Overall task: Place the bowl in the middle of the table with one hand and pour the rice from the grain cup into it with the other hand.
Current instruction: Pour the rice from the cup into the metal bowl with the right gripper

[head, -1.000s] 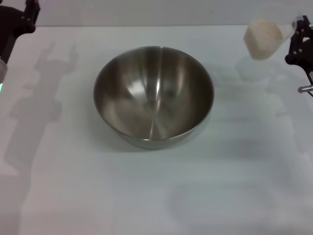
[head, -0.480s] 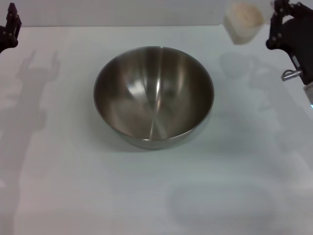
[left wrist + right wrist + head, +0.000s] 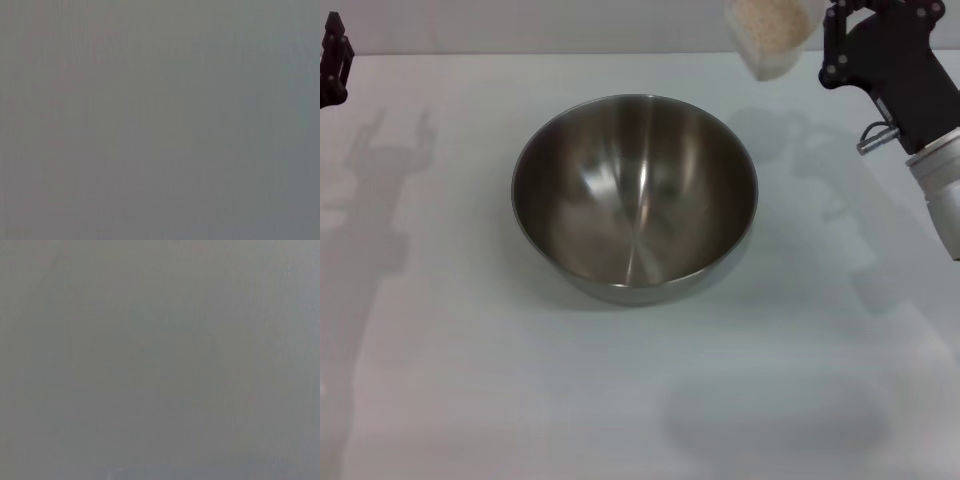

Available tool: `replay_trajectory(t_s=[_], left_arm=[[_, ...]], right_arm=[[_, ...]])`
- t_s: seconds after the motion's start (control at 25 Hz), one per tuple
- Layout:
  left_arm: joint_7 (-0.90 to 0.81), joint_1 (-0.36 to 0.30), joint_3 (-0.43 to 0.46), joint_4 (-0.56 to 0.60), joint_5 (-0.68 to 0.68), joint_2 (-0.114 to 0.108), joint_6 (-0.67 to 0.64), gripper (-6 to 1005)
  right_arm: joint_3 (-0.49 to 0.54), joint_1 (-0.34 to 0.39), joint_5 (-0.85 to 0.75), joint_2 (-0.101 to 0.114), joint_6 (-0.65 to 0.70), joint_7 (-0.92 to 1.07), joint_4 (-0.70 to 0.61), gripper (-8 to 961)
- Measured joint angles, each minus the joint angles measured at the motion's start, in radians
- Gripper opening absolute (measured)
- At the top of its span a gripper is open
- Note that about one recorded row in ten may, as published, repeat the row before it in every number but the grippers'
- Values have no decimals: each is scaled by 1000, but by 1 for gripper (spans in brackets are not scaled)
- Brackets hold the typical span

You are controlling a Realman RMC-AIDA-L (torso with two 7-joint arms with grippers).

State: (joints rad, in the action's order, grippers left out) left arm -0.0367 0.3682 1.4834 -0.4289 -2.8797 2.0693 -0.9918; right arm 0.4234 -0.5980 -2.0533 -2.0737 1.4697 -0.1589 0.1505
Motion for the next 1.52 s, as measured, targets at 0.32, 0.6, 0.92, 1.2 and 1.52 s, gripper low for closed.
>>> replay_trajectory(t_s=[0.32,0.6,0.92,1.2,1.52], left_arm=[[0,-17,29,1,2,-1,-29,591],[0,-30,41,3,2,-2,-44,591],[0,-30,41,3,2,0,-44,590],[0,-24,43,3,2,0,-44,591],[0,-16,50,3,2,0,-44,590]], right_arm=[[0,-24,-72,1,0,-121,-10,7],[-1,-37,-135,-2,-13,-247,-5,7],[-2,-69,-145,-2,-62,-460,-3,7],[-2,-71,-183,-1,-44,-689,34,7],[3,-63,-209,-2,-43,-935,81,8]])
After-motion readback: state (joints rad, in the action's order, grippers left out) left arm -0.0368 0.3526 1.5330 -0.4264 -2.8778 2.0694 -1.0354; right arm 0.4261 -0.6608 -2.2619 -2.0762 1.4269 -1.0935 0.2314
